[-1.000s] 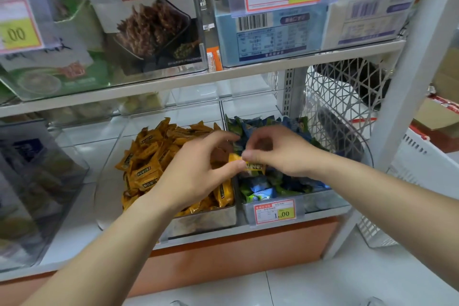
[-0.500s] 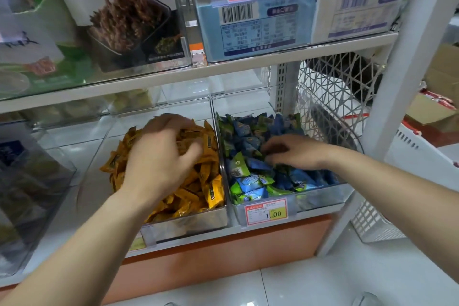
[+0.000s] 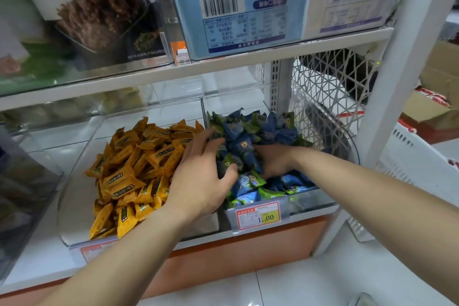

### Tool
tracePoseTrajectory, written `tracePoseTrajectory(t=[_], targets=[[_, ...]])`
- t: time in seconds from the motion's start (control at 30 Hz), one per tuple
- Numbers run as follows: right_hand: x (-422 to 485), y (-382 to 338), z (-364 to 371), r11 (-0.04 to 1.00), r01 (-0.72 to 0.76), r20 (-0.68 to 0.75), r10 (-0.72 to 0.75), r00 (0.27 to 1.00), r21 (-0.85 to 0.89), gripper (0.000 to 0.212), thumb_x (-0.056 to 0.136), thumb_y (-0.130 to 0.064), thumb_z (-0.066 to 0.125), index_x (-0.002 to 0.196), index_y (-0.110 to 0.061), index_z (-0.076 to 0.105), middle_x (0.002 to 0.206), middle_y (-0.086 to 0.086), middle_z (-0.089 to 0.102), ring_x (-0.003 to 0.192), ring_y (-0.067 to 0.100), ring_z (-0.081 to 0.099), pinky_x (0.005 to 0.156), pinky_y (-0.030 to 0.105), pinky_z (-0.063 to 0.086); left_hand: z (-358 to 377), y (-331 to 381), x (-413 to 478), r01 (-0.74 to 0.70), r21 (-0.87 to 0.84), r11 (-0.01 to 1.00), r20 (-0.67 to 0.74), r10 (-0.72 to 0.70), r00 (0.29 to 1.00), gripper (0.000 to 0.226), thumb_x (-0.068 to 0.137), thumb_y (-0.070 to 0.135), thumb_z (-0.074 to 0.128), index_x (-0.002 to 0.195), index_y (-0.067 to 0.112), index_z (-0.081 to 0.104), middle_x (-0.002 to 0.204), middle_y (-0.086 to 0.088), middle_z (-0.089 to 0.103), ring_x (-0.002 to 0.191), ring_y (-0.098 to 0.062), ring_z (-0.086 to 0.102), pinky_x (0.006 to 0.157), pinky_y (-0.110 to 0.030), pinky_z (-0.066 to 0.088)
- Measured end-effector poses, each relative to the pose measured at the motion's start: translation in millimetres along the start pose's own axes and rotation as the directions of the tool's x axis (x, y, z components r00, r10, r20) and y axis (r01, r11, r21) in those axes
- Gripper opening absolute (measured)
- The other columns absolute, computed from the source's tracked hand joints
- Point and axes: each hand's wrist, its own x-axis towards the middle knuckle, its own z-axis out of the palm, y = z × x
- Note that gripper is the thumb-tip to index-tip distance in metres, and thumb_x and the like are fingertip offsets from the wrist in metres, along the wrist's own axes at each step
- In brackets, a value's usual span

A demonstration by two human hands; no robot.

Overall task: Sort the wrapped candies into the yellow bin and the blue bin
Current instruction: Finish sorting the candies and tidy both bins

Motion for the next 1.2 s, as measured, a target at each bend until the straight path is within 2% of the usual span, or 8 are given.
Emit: tracePoseTrajectory(t=[0.17, 0.33, 0.5, 0.6, 0.73, 0.87, 1.07, 1.2], targets=[[-2.3, -1.0, -3.6, 0.978, 0.006, -0.080, -0.023, 0.996, -0.208, 0.093, 0.071, -0.047, 0.085, 0.148, -0.026, 0.038, 0.148, 0.002, 0.049, 0.133, 0.027, 0.048, 0.101, 0.031, 0.039, 2.4, 0.4, 1.4, -0.001, 0.013, 1.000, -0.008, 0.001, 1.000, 0.056, 0.088, 0.051, 0.057, 0.138, 0.027, 0.049, 0.152, 0.012, 0.029, 0.139, -0.016, 0.034, 0.100, -0.031, 0.042], [-5.2, 0.0, 0.7, 0.985, 0.004, -0.121, -0.025, 0.992, -0.173, 0.040, 0.086, -0.025, 0.075, 0.120, -0.014, 0.056, 0.120, 0.009, 0.064, 0.109, 0.030, 0.061, 0.085, 0.034, 0.050, 0.5, -1.4, 0.5, -0.007, 0.008, 1.000, -0.008, 0.007, 1.000, 0.054, 0.088, 0.049, 0.058, 0.137, 0.026, 0.051, 0.152, 0.012, 0.030, 0.138, -0.015, 0.034, 0.100, -0.029, 0.039], [-12.6, -0.1, -15.4, 0.991, 0.046, -0.161, -0.065, 0.985, -0.123, 0.019, 0.090, -0.019, 0.068, 0.108, -0.014, 0.062, 0.106, 0.007, 0.069, 0.099, 0.026, 0.065, 0.078, 0.032, 0.051, -2.8, -4.0, 0.5, -0.021, -0.008, 1.000, 0.010, 0.021, 1.000, 0.058, 0.084, 0.052, 0.053, 0.136, 0.026, 0.053, 0.152, 0.012, 0.031, 0.137, -0.015, 0.035, 0.102, -0.030, 0.039], [-26.2, 2.6, -38.4, 0.995, 0.024, -0.284, 0.005, 0.959, 0.096, 0.035, 0.075, -0.030, 0.085, 0.101, -0.029, 0.063, 0.093, -0.015, 0.065, 0.092, 0.013, 0.064, 0.073, 0.024, 0.044, -2.7, -6.5, 1.3, -0.024, -0.011, 1.000, 0.010, 0.024, 1.000, 0.054, 0.085, 0.050, 0.058, 0.134, 0.027, 0.054, 0.152, 0.013, 0.031, 0.137, -0.014, 0.034, 0.101, -0.030, 0.040], [-39.3, 11.8, -53.5, 0.928, 0.055, -0.307, 0.066, 0.949, 0.369, 0.043, 0.071, -0.036, 0.089, 0.106, -0.018, 0.072, 0.098, -0.006, 0.076, 0.094, 0.017, 0.071, 0.091, 0.036, 0.054, -2.2, -7.8, 1.7, -0.026, -0.015, 1.000, 0.003, 0.026, 1.000, 0.054, 0.084, 0.051, 0.056, 0.134, 0.029, 0.055, 0.153, 0.013, 0.031, 0.137, -0.015, 0.034, 0.102, -0.031, 0.040], [-41.2, 16.0, -53.2, 0.883, -0.066, -0.330, 0.242, 0.912, 0.465, 0.063, 0.082, -0.029, 0.081, 0.136, -0.023, 0.051, 0.124, -0.005, 0.059, 0.095, 0.021, 0.065, 0.068, 0.033, 0.061, -1.0, -7.5, 2.3, -0.021, -0.009, 1.000, 0.004, 0.021, 1.000, 0.058, 0.082, 0.056, 0.049, 0.133, 0.030, 0.055, 0.152, 0.015, 0.030, 0.136, -0.013, 0.033, 0.099, -0.030, 0.040], [-41.0, 11.5, -44.1, 0.951, -0.306, -0.555, 0.274, 0.785, 0.037, 0.060, 0.090, -0.040, 0.065, 0.145, -0.027, 0.044, 0.143, 0.004, 0.051, 0.123, 0.030, 0.054, 0.094, 0.037, 0.049, 0.6, -8.4, 3.4, -0.018, -0.005, 1.000, 0.000, 0.018, 1.000, 0.056, 0.082, 0.055, 0.050, 0.132, 0.030, 0.056, 0.151, 0.015, 0.030, 0.136, -0.014, 0.033, 0.101, -0.031, 0.041], [-39.9, -4.9, -43.0, 0.996, -0.051, -0.539, 0.004, 0.842, -0.072, 0.018, 0.086, -0.031, 0.066, 0.103, -0.037, 0.064, 0.106, -0.013, 0.060, 0.102, 0.016, 0.061, 0.084, 0.033, 0.052, -0.3, -8.2, 3.2, -0.016, -0.006, 1.000, 0.006, 0.017, 1.000, 0.054, 0.083, 0.054, 0.051, 0.131, 0.030, 0.056, 0.152, 0.014, 0.030, 0.137, -0.015, 0.033, 0.101, -0.032, 0.042]])
